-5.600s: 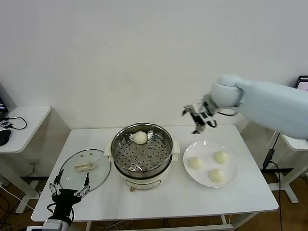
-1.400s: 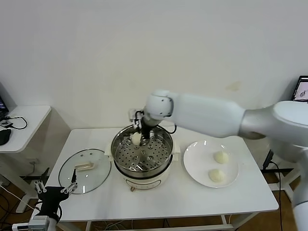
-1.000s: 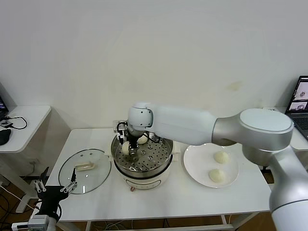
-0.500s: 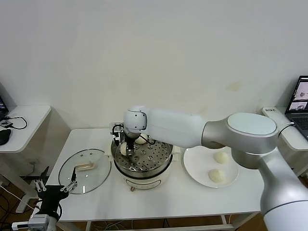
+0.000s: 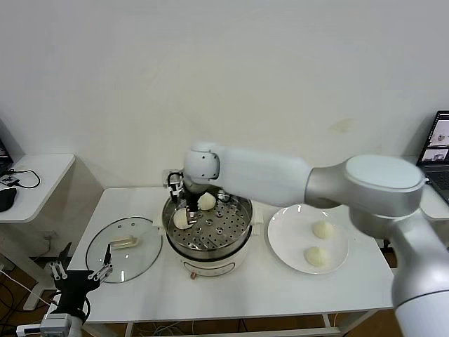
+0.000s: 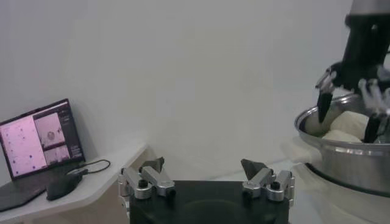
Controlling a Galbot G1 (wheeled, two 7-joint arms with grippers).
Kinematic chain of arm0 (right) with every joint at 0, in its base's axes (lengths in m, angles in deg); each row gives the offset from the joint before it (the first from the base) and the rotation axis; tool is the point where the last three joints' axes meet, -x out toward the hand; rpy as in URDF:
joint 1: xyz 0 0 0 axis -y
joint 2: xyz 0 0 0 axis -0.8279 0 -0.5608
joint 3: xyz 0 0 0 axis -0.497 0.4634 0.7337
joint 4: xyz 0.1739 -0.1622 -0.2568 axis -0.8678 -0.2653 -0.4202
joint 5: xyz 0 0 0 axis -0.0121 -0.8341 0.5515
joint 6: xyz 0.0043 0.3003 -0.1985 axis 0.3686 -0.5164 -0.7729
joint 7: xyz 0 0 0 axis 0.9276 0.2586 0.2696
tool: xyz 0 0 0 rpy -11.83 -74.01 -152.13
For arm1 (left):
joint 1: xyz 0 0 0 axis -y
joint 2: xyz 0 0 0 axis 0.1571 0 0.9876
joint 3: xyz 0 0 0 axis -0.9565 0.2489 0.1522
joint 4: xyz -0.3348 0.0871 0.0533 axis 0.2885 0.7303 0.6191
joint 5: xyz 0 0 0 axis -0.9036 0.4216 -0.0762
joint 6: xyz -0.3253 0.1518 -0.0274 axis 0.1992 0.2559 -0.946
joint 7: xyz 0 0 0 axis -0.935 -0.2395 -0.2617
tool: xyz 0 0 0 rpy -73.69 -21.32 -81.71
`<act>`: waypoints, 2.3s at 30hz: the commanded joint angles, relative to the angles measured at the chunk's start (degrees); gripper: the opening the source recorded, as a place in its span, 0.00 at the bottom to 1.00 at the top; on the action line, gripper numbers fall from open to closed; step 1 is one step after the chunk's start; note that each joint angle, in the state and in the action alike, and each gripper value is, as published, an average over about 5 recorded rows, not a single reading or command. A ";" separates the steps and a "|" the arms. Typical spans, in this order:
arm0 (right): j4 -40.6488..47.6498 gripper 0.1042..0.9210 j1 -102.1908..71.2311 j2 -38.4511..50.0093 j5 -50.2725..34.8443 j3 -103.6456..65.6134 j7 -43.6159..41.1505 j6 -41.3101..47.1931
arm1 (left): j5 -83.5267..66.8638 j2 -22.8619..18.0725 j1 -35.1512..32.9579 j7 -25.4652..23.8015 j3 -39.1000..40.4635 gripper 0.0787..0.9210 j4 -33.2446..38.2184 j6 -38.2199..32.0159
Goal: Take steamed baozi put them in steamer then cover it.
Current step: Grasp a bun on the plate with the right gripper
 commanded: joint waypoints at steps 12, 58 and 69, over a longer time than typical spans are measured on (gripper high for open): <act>-24.05 0.88 12.73 39.03 9.13 4.98 -11.00 -10.96 | 0.56 0.44 0.23 -0.01 1.35 0.88 0.40 0.22; -8.39 0.88 -38.22 41.26 33.05 -26.64 -7.60 -17.19 | 1.49 -0.33 -1.95 -0.43 -0.65 0.88 -0.32 0.41; -6.04 0.84 -38.45 38.82 34.25 -26.78 -7.06 -17.06 | 1.52 -0.54 -1.68 -0.43 -0.57 0.88 -0.62 0.42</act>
